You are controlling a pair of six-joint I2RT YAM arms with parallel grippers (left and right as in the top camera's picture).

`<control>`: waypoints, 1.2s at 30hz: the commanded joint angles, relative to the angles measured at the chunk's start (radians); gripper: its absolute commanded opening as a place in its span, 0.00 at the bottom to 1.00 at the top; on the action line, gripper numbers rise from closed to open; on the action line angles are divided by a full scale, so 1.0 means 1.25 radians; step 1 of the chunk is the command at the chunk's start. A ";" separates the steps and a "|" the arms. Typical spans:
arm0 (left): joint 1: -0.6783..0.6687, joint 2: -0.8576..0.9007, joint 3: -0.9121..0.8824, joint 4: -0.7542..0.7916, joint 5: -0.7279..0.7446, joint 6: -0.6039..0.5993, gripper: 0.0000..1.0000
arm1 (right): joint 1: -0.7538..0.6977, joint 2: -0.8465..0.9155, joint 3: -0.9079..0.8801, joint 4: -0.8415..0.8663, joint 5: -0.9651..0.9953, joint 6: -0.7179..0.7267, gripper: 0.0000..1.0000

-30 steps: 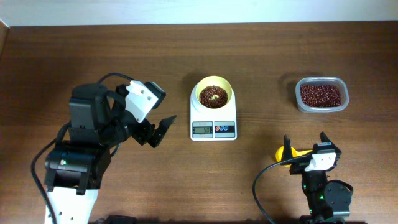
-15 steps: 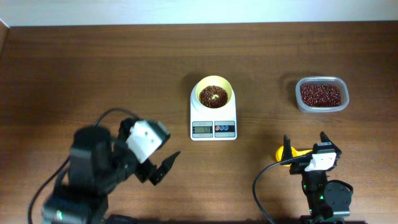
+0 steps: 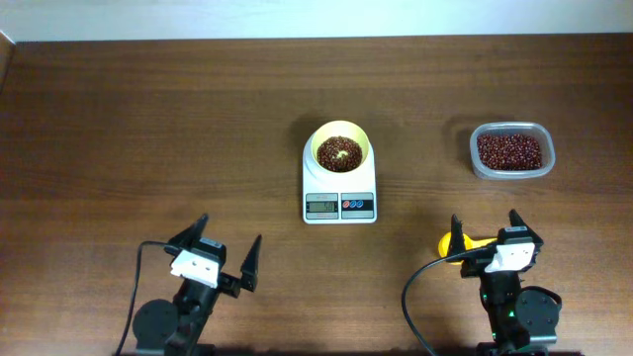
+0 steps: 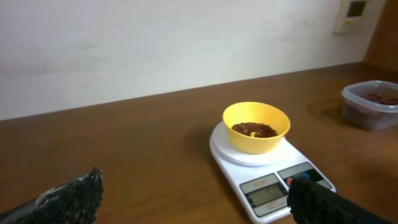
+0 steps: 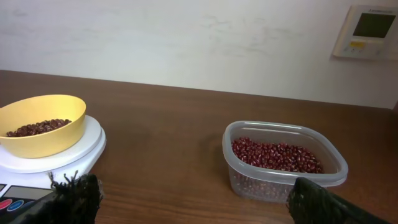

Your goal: Scoop item into bowl and weigh 50g on scale

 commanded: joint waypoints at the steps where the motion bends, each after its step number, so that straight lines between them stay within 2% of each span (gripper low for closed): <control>1: 0.005 -0.008 -0.071 0.111 -0.098 -0.016 0.99 | -0.005 -0.005 -0.004 -0.005 0.006 -0.005 0.99; 4: 0.005 -0.008 -0.150 0.259 -0.167 -0.016 0.99 | -0.005 -0.005 -0.004 -0.005 0.006 -0.005 0.99; 8: 0.005 -0.008 -0.154 0.240 -0.286 -0.016 0.99 | -0.005 -0.005 -0.004 -0.005 0.006 -0.005 0.99; 11: 0.012 -0.008 -0.154 0.157 -0.249 -0.008 0.99 | -0.005 -0.005 -0.004 -0.005 0.006 -0.005 0.99; 18: 0.037 -0.008 -0.154 0.158 -0.192 -0.004 0.99 | -0.005 -0.005 -0.004 -0.005 0.006 -0.005 0.99; 36: 0.048 -0.008 -0.154 0.159 -0.200 -0.004 0.99 | -0.005 -0.005 -0.004 -0.005 0.006 -0.005 0.99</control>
